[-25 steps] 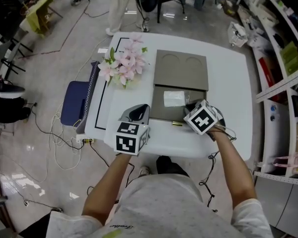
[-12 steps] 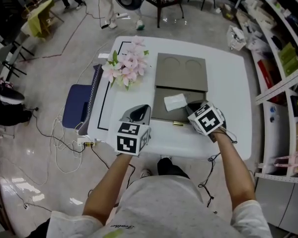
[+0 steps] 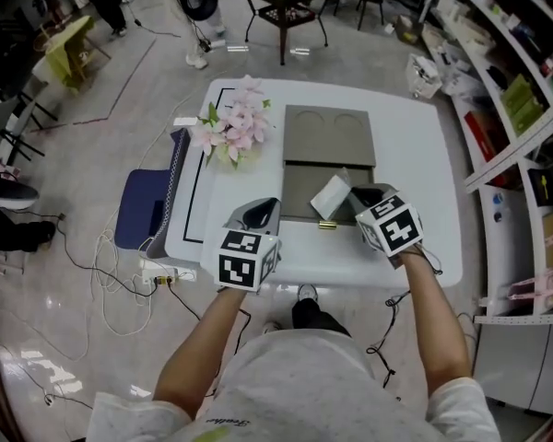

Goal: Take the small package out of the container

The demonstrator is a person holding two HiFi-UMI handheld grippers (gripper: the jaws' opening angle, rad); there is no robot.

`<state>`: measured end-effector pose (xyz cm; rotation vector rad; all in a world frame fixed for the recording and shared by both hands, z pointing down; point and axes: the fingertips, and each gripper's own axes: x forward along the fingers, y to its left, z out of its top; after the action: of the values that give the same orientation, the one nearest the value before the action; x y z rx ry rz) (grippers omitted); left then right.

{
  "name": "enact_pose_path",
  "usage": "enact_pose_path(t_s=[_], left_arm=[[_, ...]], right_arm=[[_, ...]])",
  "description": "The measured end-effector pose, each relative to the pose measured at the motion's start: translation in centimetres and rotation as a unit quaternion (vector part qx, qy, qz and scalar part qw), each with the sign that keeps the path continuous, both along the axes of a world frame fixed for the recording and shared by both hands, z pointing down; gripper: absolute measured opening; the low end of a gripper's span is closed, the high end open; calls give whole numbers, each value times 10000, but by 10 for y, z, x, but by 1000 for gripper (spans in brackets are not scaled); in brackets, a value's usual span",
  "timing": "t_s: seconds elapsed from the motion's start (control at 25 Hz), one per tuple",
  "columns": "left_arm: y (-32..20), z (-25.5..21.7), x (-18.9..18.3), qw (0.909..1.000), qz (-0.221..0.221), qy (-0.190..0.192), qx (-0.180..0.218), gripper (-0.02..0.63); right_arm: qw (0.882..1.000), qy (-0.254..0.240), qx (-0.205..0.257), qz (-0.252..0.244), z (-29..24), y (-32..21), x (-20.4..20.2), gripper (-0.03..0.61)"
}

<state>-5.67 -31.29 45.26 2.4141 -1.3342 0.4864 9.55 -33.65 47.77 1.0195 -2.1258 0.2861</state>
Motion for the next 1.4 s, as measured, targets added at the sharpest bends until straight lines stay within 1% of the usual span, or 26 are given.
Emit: enact_pose_path(t_s=[0.24, 0.56, 0.76, 0.96, 1.24, 1.4], left_arm=[[15, -10, 0, 9998, 138, 59, 135, 5], [39, -21, -3, 9992, 311, 44, 259, 5], [50, -26, -10, 9988, 349, 19, 338, 5], [64, -32, -10, 9982, 442, 42, 405, 5], [81, -32, -10, 9976, 571, 54, 378, 5], [84, -33, -10, 9974, 588, 83, 401, 5]], right_arm=[[9990, -154, 352, 229, -26, 22, -1, 6], [9936, -660, 639, 663, -53, 57, 0, 6], [9883, -933, 834, 872, -66, 80, -6, 6], [9809, -1241, 1023, 1095, -80, 104, -9, 6], [9694, -1636, 1135, 1435, -84, 127, -13, 6], [9675, -1671, 1159, 1506, -82, 134, -15, 6]])
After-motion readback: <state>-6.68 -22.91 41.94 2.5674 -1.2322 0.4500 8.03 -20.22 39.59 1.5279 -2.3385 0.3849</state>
